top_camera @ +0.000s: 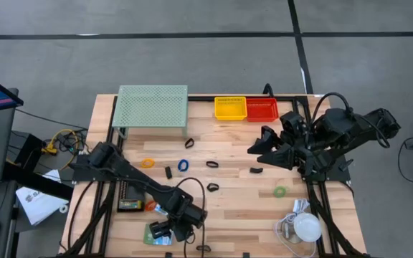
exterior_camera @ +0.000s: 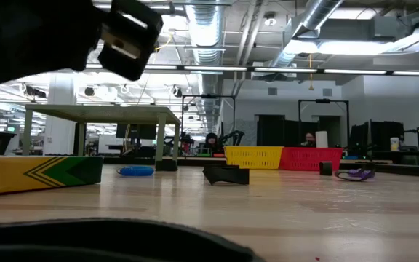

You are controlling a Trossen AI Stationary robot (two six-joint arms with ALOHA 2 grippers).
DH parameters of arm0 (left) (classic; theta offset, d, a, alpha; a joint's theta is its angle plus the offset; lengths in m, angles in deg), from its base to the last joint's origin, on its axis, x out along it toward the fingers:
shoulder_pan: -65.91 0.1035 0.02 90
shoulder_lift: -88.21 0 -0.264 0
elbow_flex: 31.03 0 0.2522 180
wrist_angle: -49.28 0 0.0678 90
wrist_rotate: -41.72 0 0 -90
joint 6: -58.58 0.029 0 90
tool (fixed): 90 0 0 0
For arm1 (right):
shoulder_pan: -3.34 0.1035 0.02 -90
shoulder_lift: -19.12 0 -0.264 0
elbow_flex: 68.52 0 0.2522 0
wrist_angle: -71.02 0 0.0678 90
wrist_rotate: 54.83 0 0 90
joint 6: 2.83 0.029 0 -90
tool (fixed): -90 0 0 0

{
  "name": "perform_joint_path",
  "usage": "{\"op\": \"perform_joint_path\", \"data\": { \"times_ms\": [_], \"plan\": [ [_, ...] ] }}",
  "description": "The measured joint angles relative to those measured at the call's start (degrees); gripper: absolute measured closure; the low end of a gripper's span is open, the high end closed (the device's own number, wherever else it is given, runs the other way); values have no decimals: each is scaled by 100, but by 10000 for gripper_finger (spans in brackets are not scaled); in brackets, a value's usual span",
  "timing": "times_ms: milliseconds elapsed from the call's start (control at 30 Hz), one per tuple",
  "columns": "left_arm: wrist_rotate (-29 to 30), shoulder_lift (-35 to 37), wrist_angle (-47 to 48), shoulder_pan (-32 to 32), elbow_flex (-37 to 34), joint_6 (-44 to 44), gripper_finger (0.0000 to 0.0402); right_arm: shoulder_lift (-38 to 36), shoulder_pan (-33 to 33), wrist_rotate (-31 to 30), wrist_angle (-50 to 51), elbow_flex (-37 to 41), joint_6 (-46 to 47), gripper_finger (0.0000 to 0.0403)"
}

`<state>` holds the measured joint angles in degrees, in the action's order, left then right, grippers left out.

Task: Pick & Place Office Desk Supplies
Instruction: Put the yellow crayon box into the black basket

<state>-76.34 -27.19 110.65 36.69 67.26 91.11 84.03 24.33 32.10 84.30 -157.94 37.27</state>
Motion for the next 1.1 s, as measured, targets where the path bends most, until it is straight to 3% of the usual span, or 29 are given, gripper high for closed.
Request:
{"op": "perform_joint_path", "data": {
  "times_ms": [700, 1100],
  "plan": [
    [7, -73, -229, -97, -652, -42, 207, 7, 161, -2, 8, 0, -6, 191],
    [3, -47, -248, -98, -652, -147, 293, 4, 192, -144, 5, 0, -4, 191]
  ]
}}
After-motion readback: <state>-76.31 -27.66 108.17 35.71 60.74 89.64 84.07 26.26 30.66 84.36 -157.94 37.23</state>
